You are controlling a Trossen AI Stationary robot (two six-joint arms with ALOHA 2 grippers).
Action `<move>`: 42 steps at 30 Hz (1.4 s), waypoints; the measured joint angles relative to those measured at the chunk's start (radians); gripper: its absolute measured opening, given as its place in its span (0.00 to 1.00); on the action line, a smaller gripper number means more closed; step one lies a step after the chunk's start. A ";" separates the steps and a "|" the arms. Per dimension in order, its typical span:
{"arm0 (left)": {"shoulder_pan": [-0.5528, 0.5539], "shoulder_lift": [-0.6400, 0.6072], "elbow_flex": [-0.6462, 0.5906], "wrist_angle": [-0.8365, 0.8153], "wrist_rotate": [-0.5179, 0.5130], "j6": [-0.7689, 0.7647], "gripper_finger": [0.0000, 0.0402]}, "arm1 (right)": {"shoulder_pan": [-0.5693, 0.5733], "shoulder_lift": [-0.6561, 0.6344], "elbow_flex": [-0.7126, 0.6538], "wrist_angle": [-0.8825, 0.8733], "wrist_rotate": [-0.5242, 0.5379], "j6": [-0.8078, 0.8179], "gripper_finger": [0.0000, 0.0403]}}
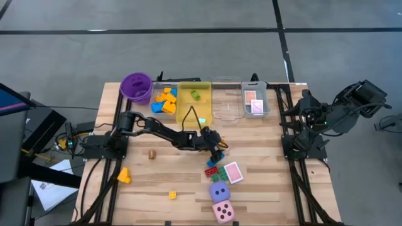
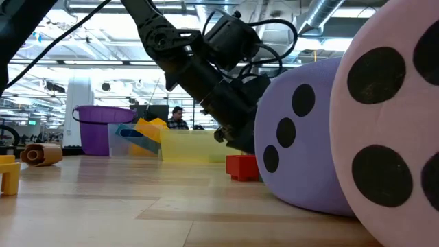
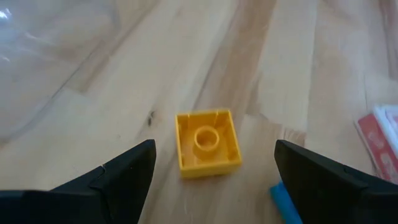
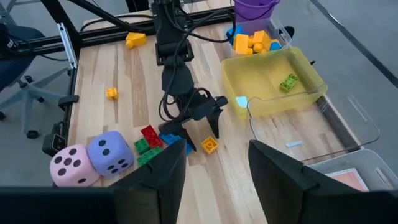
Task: Pick & Place Toys
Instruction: Put the small yellow game piece into the yellow bin
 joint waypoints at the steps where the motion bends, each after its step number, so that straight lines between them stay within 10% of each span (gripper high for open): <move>1: 0.000 0.000 0.000 -0.013 0.002 -0.002 0.80 | 0.000 0.000 0.000 0.000 0.000 0.000 0.42; 25: 0.001 0.023 0.001 -0.006 -0.008 -0.119 0.78 | 0.000 0.001 0.000 0.000 0.037 0.019 0.42; 42: 0.002 0.031 -0.001 0.030 -0.024 -0.129 0.43 | 0.000 0.001 0.000 0.000 0.056 0.035 0.42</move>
